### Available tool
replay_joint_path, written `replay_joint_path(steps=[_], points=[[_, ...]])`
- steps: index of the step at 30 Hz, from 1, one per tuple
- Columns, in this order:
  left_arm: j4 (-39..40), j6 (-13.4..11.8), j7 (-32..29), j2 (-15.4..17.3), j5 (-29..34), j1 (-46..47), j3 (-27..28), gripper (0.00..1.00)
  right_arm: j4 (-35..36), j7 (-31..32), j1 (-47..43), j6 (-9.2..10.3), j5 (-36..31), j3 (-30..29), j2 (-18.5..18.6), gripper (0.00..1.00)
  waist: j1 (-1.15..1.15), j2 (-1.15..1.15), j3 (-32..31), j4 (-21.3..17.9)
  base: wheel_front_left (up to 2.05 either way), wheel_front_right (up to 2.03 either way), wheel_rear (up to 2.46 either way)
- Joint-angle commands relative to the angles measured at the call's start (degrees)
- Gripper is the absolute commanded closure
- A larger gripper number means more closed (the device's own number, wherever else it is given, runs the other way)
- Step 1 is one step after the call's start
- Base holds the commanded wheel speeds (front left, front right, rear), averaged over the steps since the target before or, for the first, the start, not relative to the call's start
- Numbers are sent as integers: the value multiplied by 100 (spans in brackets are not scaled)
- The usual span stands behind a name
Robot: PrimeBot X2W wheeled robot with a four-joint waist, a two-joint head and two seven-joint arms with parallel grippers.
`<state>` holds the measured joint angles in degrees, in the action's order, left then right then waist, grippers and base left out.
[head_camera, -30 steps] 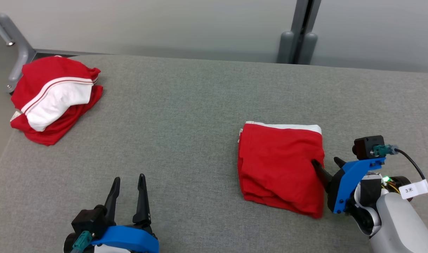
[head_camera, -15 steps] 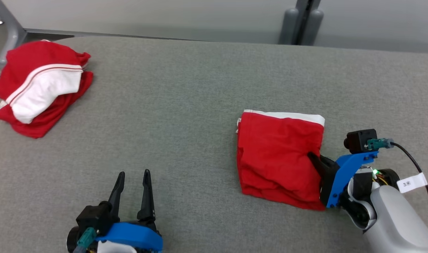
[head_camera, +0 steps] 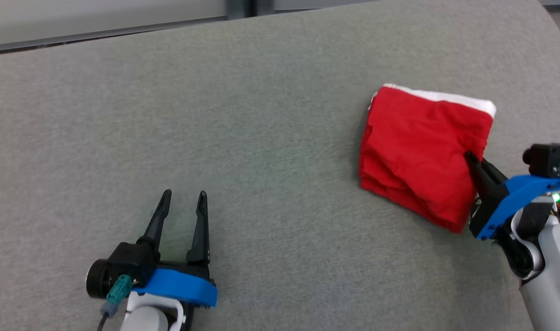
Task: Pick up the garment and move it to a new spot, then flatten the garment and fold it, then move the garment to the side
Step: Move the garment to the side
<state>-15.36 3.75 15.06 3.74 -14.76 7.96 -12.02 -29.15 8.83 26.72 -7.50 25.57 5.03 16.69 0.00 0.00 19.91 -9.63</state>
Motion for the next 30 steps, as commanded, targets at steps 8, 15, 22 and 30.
replay_joint_path(steps=[8, 15, 22, 30], points=[[176, 69, -166, 223, 179, 331, -199, 0, 87, -362, -130, 1, -150, -450, -190, 100, 0, 0, 208, -798, 0, 0, 0], [330, 73, -290, 300, 227, 462, -287, 0, -305, -363, 388, 1, -451, -586, -48, 100, 0, 0, 427, -628, 0, 0, 0], [463, 32, -338, 372, 222, 529, -295, 0, -1001, -138, 1232, 1, -739, -805, 539, 100, 0, 0, 636, -74, 0, 0, 0], [560, -44, -326, 406, 178, 445, -306, 0, -1637, 127, 2036, 1, -1248, -1125, 1226, 100, 0, 0, 824, 363, 0, 0, 0]])
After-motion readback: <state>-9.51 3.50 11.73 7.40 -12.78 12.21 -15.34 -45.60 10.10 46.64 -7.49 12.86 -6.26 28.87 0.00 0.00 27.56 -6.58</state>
